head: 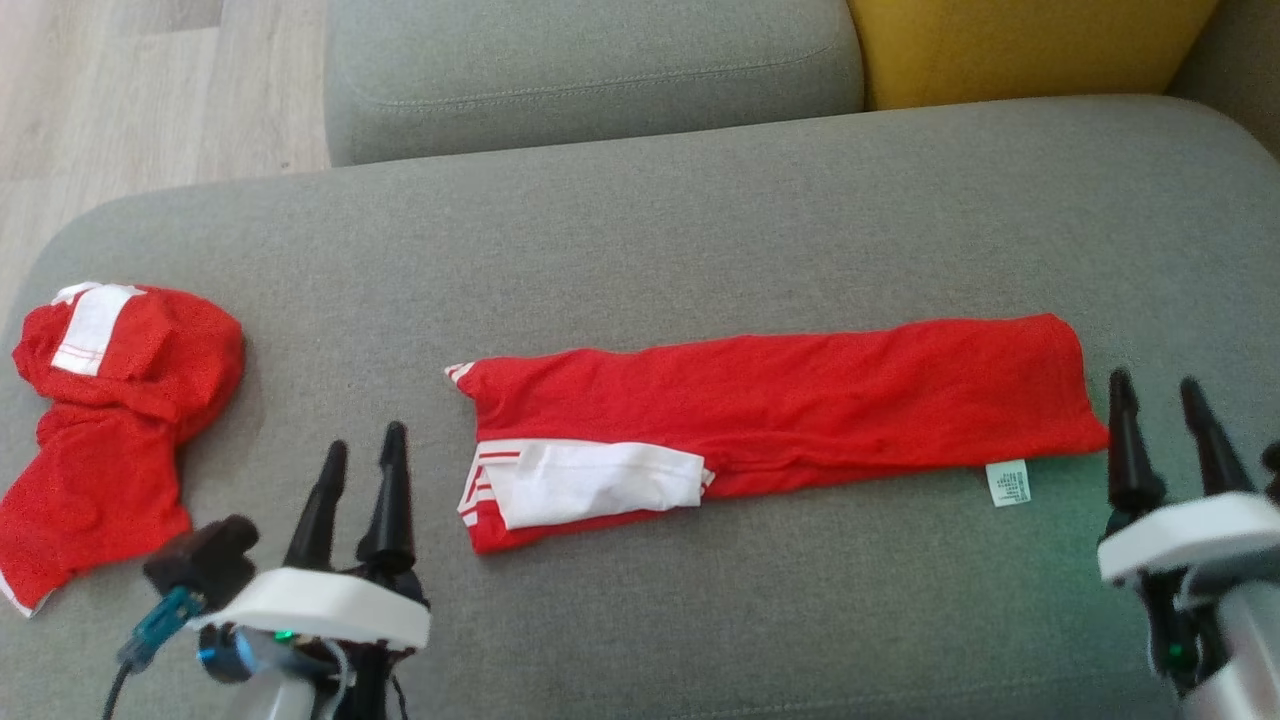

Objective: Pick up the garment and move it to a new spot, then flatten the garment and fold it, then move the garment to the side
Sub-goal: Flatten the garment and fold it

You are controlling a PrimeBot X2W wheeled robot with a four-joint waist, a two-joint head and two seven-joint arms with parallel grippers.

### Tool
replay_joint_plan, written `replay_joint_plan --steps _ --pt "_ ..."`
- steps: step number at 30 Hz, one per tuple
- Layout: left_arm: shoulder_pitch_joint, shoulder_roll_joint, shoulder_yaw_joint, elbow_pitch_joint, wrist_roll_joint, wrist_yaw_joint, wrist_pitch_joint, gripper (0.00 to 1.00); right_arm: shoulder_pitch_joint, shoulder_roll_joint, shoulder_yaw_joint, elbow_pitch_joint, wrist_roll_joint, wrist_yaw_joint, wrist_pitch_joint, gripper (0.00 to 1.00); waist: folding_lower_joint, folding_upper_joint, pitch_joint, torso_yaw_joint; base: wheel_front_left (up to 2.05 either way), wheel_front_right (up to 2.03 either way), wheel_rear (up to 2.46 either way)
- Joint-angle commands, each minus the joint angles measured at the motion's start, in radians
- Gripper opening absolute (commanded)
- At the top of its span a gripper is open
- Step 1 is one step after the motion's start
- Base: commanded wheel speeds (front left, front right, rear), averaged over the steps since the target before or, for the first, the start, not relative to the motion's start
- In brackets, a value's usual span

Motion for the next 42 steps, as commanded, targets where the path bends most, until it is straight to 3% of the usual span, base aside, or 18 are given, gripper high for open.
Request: replay_joint_plan --steps 1,6,13,29,42 --pt "-0.040 -0.009 0.073 -0.022 0.030 -0.019 -0.012 1.00 0.004 -0.003 -0.001 -0.040 -0.031 -0.001 -0.013 1.00 0.0000 -0.0001 -0.001 0.001 0.00 0.00 0.00" --pt "-0.013 -0.053 0.144 0.012 0.084 -0.062 -0.012 1.00 0.038 0.035 -0.043 -0.068 -0.084 -0.001 -0.014 1.00 0.0000 -0.0001 0.000 0.006 0.00 0.00 0.00" --pt "-0.039 -0.063 0.148 0.040 0.140 -0.093 -0.012 1.00 -0.005 0.058 -0.093 -0.031 -0.088 -0.001 0.030 1.00 0.0000 -0.0001 0.043 0.022 0.00 0.00 0.00" --pt "-0.132 -0.064 0.102 0.050 0.138 -0.099 -0.012 1.00 -0.243 0.054 -0.176 0.234 -0.071 -0.001 0.244 1.00 0.0000 -0.0001 0.179 0.074 0.00 0.00 0.00" --pt "-0.170 -0.064 0.120 0.066 0.130 -0.099 -0.012 1.00 -0.335 0.053 -0.159 0.382 -0.122 -0.001 0.365 1.00 0.0000 -0.0001 0.215 0.076 0.00 0.00 0.00"
